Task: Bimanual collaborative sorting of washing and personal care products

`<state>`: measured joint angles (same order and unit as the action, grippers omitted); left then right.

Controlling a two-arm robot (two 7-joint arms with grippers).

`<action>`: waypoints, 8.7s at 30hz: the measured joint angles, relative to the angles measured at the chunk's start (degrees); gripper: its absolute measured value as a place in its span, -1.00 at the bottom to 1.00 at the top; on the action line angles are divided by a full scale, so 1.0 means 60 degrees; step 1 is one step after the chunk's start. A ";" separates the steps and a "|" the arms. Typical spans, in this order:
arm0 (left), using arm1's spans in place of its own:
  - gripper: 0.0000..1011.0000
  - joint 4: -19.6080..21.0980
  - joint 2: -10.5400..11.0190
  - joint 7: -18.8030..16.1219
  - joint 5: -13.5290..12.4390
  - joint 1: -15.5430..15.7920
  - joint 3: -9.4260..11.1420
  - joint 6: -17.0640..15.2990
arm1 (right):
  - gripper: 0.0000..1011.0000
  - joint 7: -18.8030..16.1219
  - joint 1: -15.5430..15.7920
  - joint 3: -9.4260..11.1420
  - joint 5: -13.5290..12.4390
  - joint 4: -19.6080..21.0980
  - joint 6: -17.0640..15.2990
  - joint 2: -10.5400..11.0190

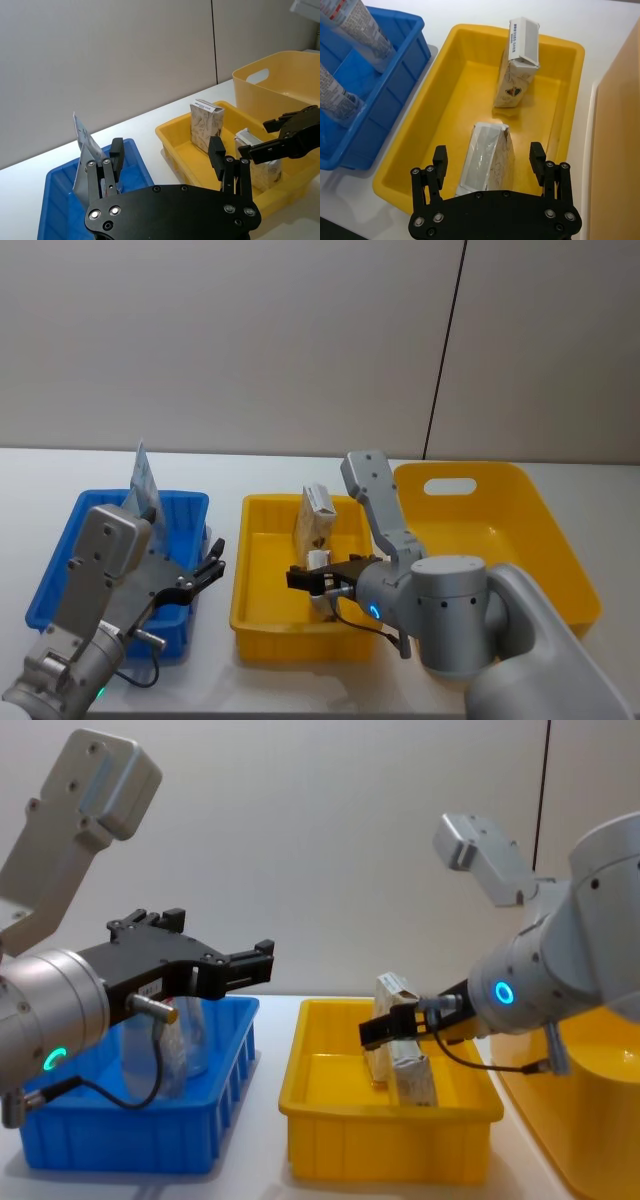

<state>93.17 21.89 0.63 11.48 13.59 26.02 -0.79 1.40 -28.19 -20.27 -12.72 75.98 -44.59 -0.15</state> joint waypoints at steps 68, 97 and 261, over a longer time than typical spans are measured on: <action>0.98 0.0000 0.0000 0.0000 0.0000 0.0001 0.0000 0.0000 | -0.72 0.0170 -0.0083 0.0593 0.0641 0.0952 -0.0241 0.0052; 0.98 0.0001 0.0000 0.0000 0.0000 0.0000 0.0000 0.0000 | -0.78 0.1019 0.1068 0.1476 0.1635 0.4987 0.0040 0.0982; -0.54 -0.3748 -0.2031 0.0526 0.0734 0.1747 -0.1548 -0.0319 | 0.99 -0.2122 0.4401 0.2870 0.1605 0.4389 0.7225 0.2916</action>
<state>70.69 9.70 3.79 15.89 24.07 16.74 -2.70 -11.34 -1.78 -3.05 -3.09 102.31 -1.24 17.35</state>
